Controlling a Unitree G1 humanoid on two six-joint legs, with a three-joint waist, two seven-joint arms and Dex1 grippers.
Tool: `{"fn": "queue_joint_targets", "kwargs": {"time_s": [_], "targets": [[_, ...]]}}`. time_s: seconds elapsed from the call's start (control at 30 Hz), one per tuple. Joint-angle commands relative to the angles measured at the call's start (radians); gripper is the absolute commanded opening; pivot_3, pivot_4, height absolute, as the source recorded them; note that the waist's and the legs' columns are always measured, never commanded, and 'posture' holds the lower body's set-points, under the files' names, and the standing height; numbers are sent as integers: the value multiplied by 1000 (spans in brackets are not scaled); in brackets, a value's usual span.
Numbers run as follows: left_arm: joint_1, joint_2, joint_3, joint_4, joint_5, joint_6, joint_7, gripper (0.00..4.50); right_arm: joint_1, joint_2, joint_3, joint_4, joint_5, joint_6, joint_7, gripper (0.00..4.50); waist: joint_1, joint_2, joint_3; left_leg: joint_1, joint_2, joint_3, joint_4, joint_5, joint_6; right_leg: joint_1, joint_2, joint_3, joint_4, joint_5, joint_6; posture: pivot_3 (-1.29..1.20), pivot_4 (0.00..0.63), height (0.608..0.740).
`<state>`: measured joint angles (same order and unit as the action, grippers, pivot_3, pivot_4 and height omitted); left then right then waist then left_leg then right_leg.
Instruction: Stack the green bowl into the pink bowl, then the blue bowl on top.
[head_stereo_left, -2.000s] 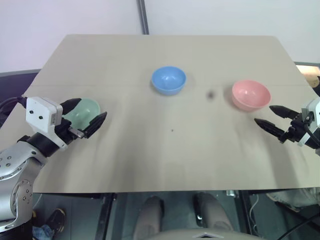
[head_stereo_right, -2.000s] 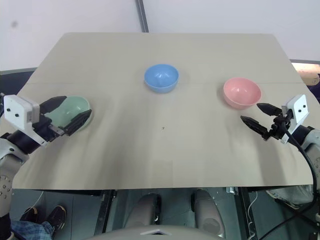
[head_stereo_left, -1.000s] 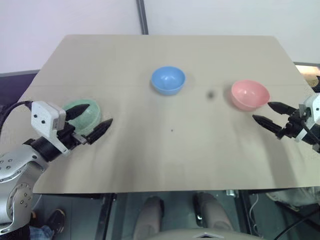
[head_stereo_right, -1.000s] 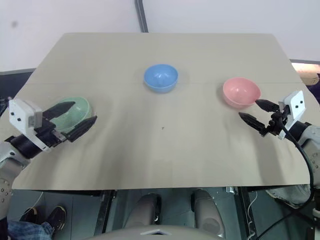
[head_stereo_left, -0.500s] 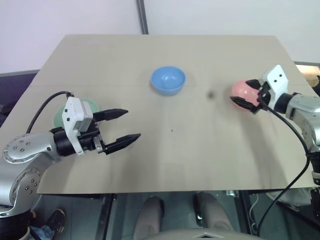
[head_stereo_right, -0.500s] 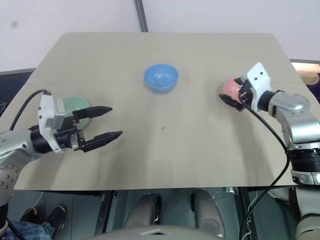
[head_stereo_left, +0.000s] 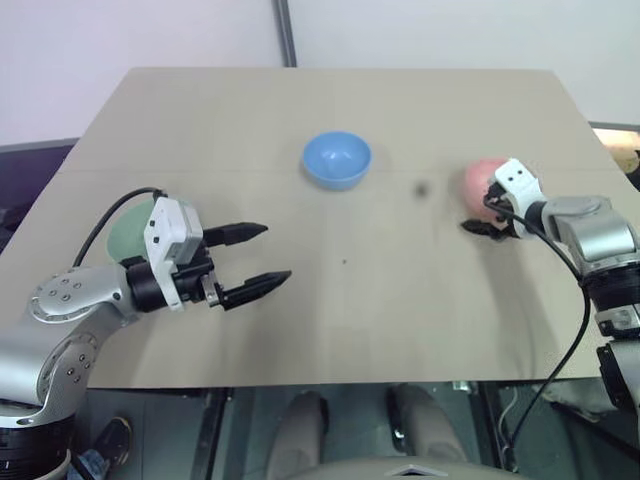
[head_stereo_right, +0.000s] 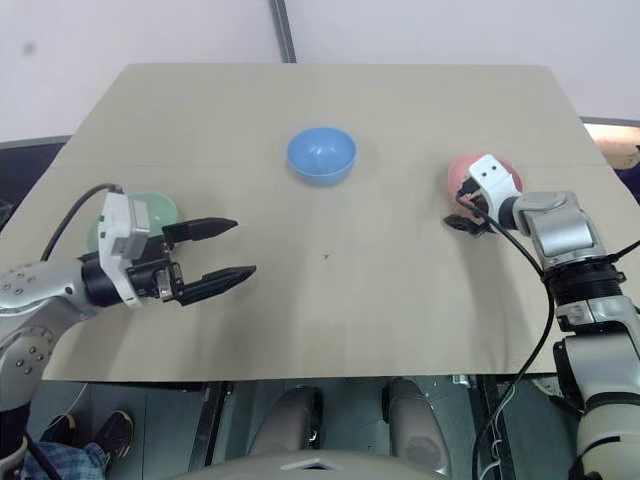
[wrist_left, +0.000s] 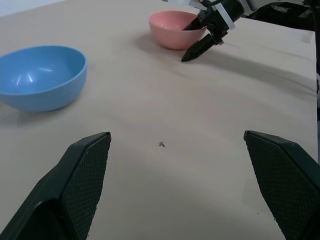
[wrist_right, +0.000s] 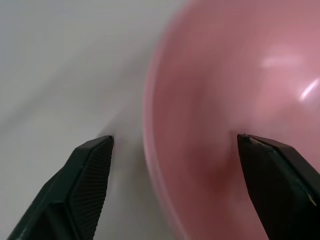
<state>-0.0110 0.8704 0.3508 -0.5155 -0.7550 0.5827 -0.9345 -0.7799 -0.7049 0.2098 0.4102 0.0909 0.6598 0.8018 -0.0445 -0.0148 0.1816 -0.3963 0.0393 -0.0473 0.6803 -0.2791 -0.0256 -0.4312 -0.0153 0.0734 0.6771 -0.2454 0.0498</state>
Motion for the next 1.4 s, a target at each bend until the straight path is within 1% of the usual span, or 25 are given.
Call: {"fn": "queue_joint_targets", "kwargs": {"time_s": [0.03, 0.13, 0.17, 0.23, 0.3, 0.47, 0.6, 0.77, 0.87, 0.93, 1.2, 1.3, 1.33, 1.4], "targets": [[16, 3, 43, -52, -26, -1, 7, 4500, -2, -14, -1, -28, -22, -17, 28, 2352, 0, 0, 0, 0, 0, 0, 0, 0, 0, 0, 0, 0, 0, 0, 0, 0, 150, 740], [28, 10, 46, -51, -27, 0, 2, 4500, -5, -2, -4, -19, -33, -25, 33, 831, 0, 0, 0, 0, 0, 0, 0, 0, 0, 0, 0, 0, 0, 0, 0, 0, 150, 740], [29, 11, 45, -49, -25, -2, -1, 4500, -6, 3, -5, -19, -34, -23, 35, 435, 0, -1, 0, 1, 0, 0, 0, 0, 0, 0, 0, 0, 1, 0, 0, 0, 150, 740], [29, 14, 41, -44, -16, -10, -6, 4500, -4, 6, -3, -26, -44, -45, 47, 435, 1, -2, -1, 2, 0, 0, 0, 0, 0, 2, 0, 0, 1, 0, 0, 0, 150, 740], [23, 16, 40, -38, -14, -12, -7, 4500, 5, 5, 1, -78, -48, -60, 65, 435, 1, -2, -1, 2, 0, -1, 0, 0, 0, 2, 0, -1, 0, 0, 0, 0, 150, 740], [8, 32, 35, -24, -3, -16, -21, 4500, 34, 19, 21, -358, -7, -23, 136, 435, -5, 0, 0, 2, 1, 0, 0, 0, 0, 1, 1, 0, 1, 0, 0, 0, 150, 740], [-1, 36, 30, -17, 0, -17, -31, 4500, 91, 39, 110, -634, 2, 53, 156, 435, 1, 1, 0, 0, 1, -1, 0, 0, 0, 0, 1, -1, 1, 0, 0, 0, 150, 740], [-17, 39, 21, -6, 8, -15, -42, 4500, 115, 87, 248, -821, -51, 67, 124, 435, 5, 0, 0, -1, 0, -2, 0, 0, 0, 0, 0, -2, 0, 0, 0, 0, 150, 740], [-29, 42, 16, 4, 11, -14, -48, 4500, 117, 83, 321, -876, -92, 22, 133, 435, 6, 0, 0, -1, 0, -2, 0, 0, 0, 0, 0, -2, 0, 0, 0, 0, 150, 740], [-39, 45, 11, 10, 14, -14, -51, 4500, 114, 87, 345, -890, -105, 29, 131, 435, 5, 0, 0, 0, 0, -2, 0, 0, 0, 0, 0, -2, 1, 0, 0, 0, 150, 740], [-52, 49, 8, 32, 27, -18, -69, 4500, 94, 106, 378, -861, -133, 21, 150, 435, 3, 0, 0, 0, 0, -2, 0, 0, 0, 0, 0, -2, 1, 0, 0, 0, 150, 740], [-55, 47, 5, 39, 33, -21, -76, 4500, 88, 109, 382, -858, -123, 22, 175, 1312, 3, 0, 0, 0, 0, -2, 0, 0, 0, 0, 0, -2, 1, 0, 0, 0, 150, 740], [-56, 46, 4, 40, 33, -21, -78, 4500, 88, 111, 380, -856, -122, 18, 177, 1730, 3, 0, 0, 0, 0, -2, 0, 0, 0, 0, 0, -2, 0, 0, 0, 0, 150, 740], [-58, 45, 1, 42, 33, -21, -81, 4500, 93, 120, 365, -855, -113, 21, 177, 2803, 3, 0, 0, 0, 0, -2, 0, 0, 0, 0, 0, -2, 1, 0, 0, 0, 150, 740]]}}
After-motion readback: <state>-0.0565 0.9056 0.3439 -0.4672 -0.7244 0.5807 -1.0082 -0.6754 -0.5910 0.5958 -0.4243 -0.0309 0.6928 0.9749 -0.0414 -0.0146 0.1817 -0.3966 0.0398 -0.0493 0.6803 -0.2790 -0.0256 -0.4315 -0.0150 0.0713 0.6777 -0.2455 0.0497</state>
